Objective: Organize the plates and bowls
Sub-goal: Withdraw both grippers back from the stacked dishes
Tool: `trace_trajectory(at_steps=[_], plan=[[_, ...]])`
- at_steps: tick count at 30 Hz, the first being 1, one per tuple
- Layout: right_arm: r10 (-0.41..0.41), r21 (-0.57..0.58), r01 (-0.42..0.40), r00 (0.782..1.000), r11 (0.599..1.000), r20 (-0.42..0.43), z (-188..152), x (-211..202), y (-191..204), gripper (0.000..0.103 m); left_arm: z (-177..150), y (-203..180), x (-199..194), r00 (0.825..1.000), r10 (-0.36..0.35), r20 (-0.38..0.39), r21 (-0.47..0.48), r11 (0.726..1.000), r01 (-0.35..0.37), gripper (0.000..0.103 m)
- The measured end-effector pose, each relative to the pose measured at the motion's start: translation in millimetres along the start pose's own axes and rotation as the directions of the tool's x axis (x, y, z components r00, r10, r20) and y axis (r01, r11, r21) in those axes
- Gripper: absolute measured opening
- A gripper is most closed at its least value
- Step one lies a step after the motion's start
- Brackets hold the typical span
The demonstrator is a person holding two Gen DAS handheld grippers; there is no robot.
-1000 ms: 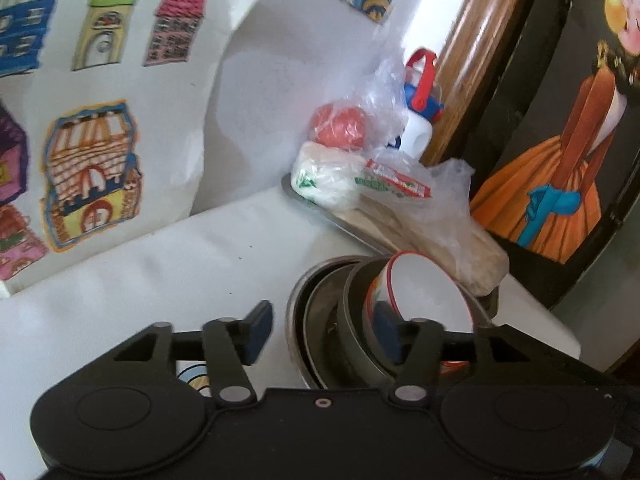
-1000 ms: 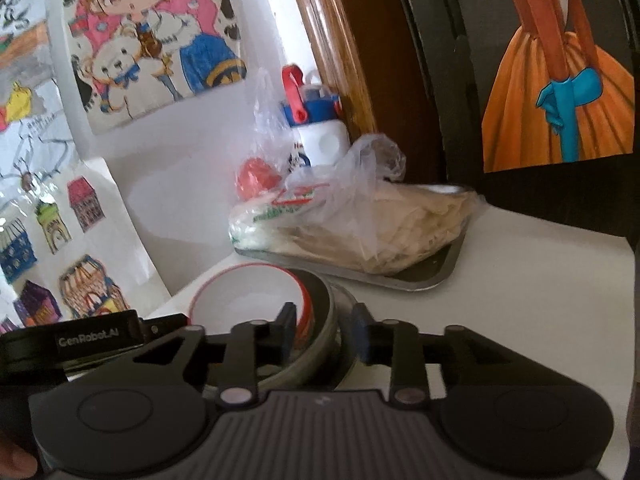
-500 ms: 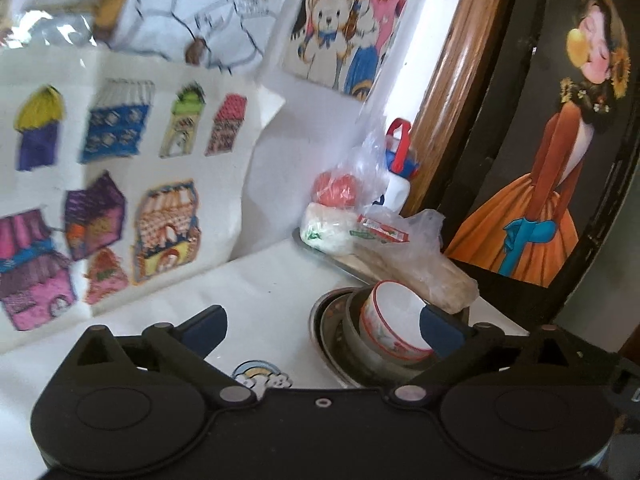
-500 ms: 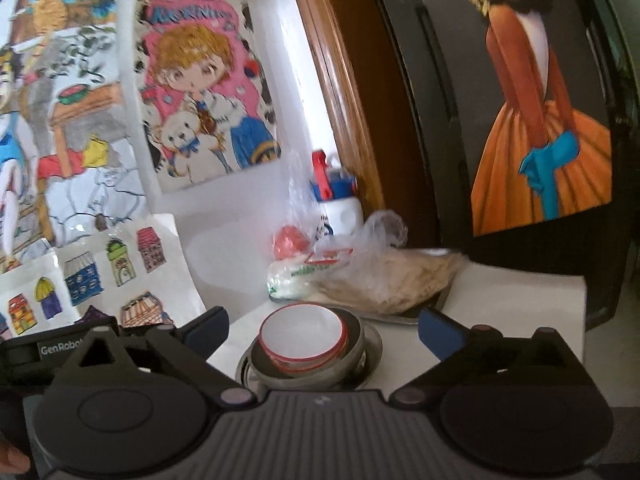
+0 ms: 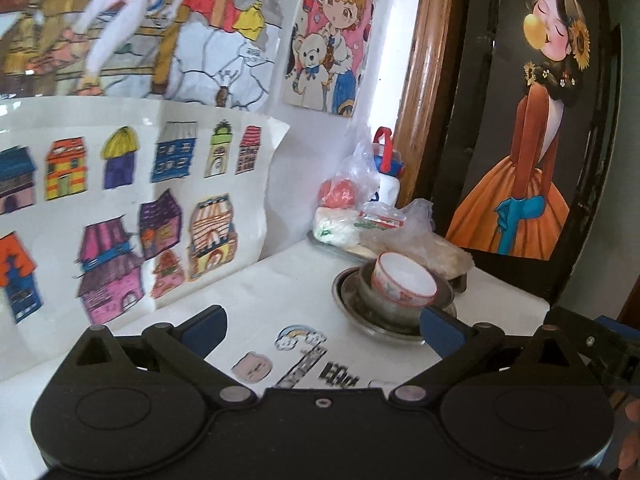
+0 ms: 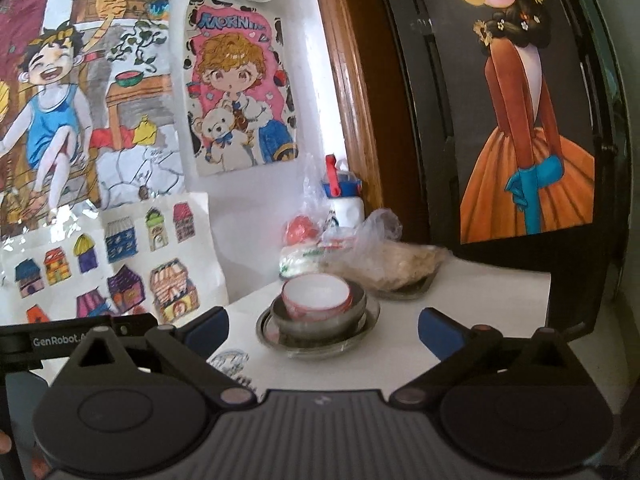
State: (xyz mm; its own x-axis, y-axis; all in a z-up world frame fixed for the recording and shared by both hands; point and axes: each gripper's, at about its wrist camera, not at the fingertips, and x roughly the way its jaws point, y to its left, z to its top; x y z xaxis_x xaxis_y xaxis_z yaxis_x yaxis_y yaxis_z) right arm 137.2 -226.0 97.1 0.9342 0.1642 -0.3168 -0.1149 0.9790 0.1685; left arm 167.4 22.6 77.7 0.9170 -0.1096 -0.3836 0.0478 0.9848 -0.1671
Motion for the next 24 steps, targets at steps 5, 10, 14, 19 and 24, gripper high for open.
trace_trajectory(at_steps=[5, 10, 14, 19, 24], plan=[[-0.018, 0.01, 0.018, 1.0, 1.0, -0.022, -12.1, -10.3, 3.8, 0.103, -16.8, 6.2, -21.1, 1.0, 0.017, 0.003, -0.002, 1.0, -0.017, 0.102], [-0.059, 0.029, 0.06, 0.998, 0.998, -0.032, -23.2, -16.1, 6.2, 0.103, -29.1, 6.9, -33.6, 0.999, 0.037, 0.005, 0.001, 0.999, -0.037, 0.102], [-0.085, 0.03, 0.086, 0.996, 0.996, -0.042, -30.5, -18.8, 7.2, 0.103, -35.6, 7.5, -38.8, 0.999, 0.054, 0.007, 0.008, 0.999, -0.054, 0.102], [-0.099, 0.039, 0.101, 0.994, 0.994, -0.052, -36.7, -23.4, 8.6, 0.103, -43.8, 8.7, -43.1, 0.998, 0.07, 0.007, 0.016, 0.997, -0.07, 0.102], [-0.102, 0.029, 0.104, 0.994, 0.994, -0.05, -42.7, -28.2, 12.7, 0.103, -50.8, 9.3, -45.7, 0.997, 0.077, 0.003, 0.016, 0.997, -0.077, 0.102]])
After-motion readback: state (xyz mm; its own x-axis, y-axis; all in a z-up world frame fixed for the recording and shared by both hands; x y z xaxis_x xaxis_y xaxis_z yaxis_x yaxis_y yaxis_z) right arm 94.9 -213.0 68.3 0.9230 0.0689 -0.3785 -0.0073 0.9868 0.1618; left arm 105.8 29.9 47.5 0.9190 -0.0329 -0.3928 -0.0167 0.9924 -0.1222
